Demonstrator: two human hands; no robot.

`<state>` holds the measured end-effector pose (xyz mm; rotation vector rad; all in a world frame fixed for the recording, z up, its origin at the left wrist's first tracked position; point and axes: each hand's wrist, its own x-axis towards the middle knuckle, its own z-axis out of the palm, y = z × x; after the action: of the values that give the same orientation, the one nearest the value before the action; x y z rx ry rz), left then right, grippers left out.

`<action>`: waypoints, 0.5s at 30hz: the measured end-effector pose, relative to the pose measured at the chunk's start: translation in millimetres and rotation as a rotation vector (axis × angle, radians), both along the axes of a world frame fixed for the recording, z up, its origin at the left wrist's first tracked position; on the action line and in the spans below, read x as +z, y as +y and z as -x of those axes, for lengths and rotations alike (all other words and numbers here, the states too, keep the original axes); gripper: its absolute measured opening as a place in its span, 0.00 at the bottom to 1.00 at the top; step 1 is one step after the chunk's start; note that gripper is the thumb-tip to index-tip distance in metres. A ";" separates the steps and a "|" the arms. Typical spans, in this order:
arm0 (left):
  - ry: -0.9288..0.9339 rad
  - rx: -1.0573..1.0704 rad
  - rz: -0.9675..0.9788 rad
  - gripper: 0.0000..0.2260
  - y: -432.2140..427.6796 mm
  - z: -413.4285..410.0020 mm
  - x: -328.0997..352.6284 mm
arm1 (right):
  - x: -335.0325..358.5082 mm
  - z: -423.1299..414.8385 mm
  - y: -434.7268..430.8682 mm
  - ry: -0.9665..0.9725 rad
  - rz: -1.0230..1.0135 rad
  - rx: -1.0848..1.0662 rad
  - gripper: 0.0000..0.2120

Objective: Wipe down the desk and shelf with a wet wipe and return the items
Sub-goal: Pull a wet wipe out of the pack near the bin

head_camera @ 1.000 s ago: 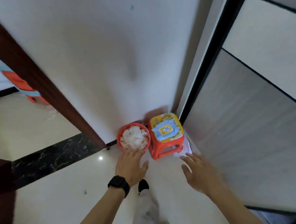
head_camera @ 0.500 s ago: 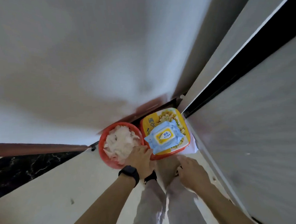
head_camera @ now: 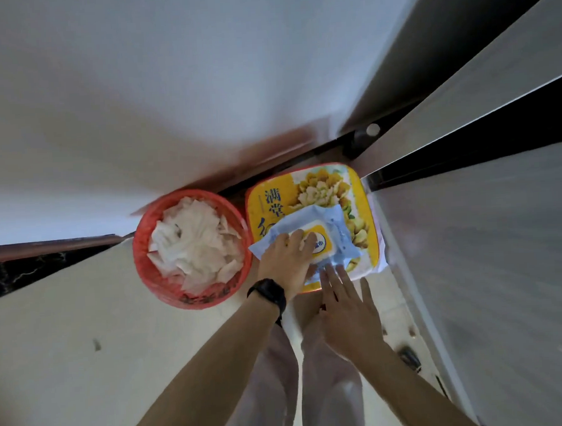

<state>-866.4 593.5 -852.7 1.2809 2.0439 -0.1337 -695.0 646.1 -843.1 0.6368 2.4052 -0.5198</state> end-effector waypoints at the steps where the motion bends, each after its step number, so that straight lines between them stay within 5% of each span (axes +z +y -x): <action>1: 0.032 -0.048 0.007 0.25 1.3 0.5 -6.2 | -1.5 -2.4 0.0 0.028 -0.028 0.013 0.32; 5: 0.028 -0.197 -0.001 0.20 11.7 23.1 10.5 | -3.1 -2.6 -0.7 0.002 -0.048 0.042 0.32; 10: 0.170 0.085 -0.207 0.23 9.4 79.8 18.3 | 3.1 13.0 1.5 -0.028 0.010 -0.038 0.33; 13: 0.345 -0.172 -0.315 0.21 -14.5 80.4 11.5 | 13.4 37.0 12.5 -0.026 0.104 -0.259 0.32; 15: 0.227 -0.249 -0.256 0.21 -29.1 66.7 8.6 | 15.9 51.1 21.2 0.033 0.171 -0.420 0.31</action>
<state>-933.1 564.4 -844.1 1.7490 2.1333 -0.1399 -746.2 667.4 -827.2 1.0692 2.2273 -0.9033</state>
